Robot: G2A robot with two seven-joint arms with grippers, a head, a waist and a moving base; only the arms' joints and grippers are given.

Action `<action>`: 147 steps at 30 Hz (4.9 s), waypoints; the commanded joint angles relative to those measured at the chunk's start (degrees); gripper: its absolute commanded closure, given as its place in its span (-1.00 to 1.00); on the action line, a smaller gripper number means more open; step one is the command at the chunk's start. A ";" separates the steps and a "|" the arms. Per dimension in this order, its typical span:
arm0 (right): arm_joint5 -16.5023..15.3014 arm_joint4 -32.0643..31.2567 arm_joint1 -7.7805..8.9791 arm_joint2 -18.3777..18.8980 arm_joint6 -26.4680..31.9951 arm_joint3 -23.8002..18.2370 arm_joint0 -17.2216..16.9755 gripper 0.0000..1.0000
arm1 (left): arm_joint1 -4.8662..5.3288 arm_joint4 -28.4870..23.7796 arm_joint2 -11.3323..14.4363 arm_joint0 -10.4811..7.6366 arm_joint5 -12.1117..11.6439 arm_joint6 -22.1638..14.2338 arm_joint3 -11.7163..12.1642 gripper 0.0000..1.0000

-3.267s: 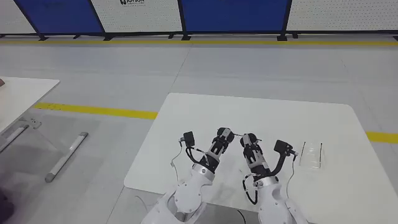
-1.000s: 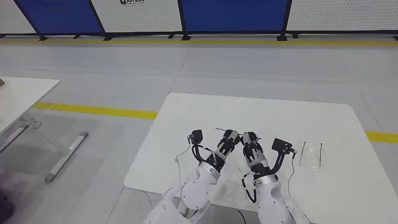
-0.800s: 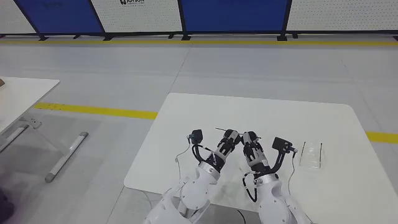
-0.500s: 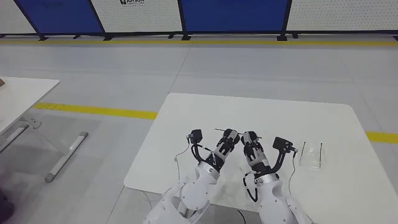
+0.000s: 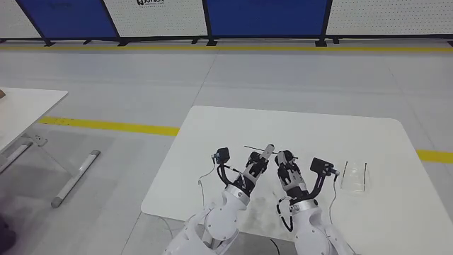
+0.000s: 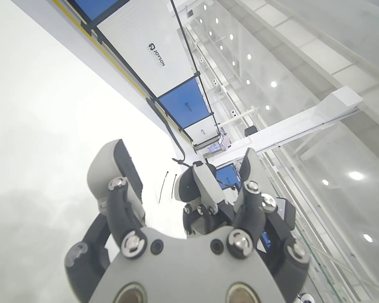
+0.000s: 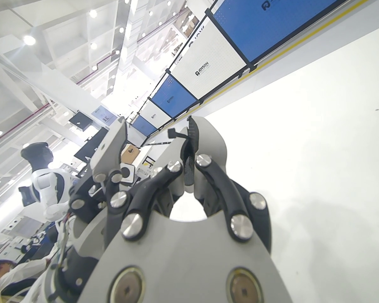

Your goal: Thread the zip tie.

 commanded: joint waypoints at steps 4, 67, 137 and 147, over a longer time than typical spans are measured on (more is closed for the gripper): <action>-0.15 -0.70 0.09 0.08 -0.21 -0.16 -0.22 1.00 | -0.02 0.34 0.01 -0.05 0.26 0.27 0.17 1.00; -2.98 8.90 1.40 3.42 12.43 -2.00 0.01 1.00 | 1.38 4.87 -2.57 1.60 1.91 -6.26 -3.33 1.00; -4.15 10.81 2.71 3.47 12.01 -2.51 -0.15 1.00 | 1.89 4.74 -1.86 2.11 1.23 -6.03 -4.37 1.00; -3.65 9.87 2.87 3.15 11.45 -2.29 -0.15 1.00 | 1.81 4.32 -1.51 2.12 0.82 -4.57 -4.15 -1.00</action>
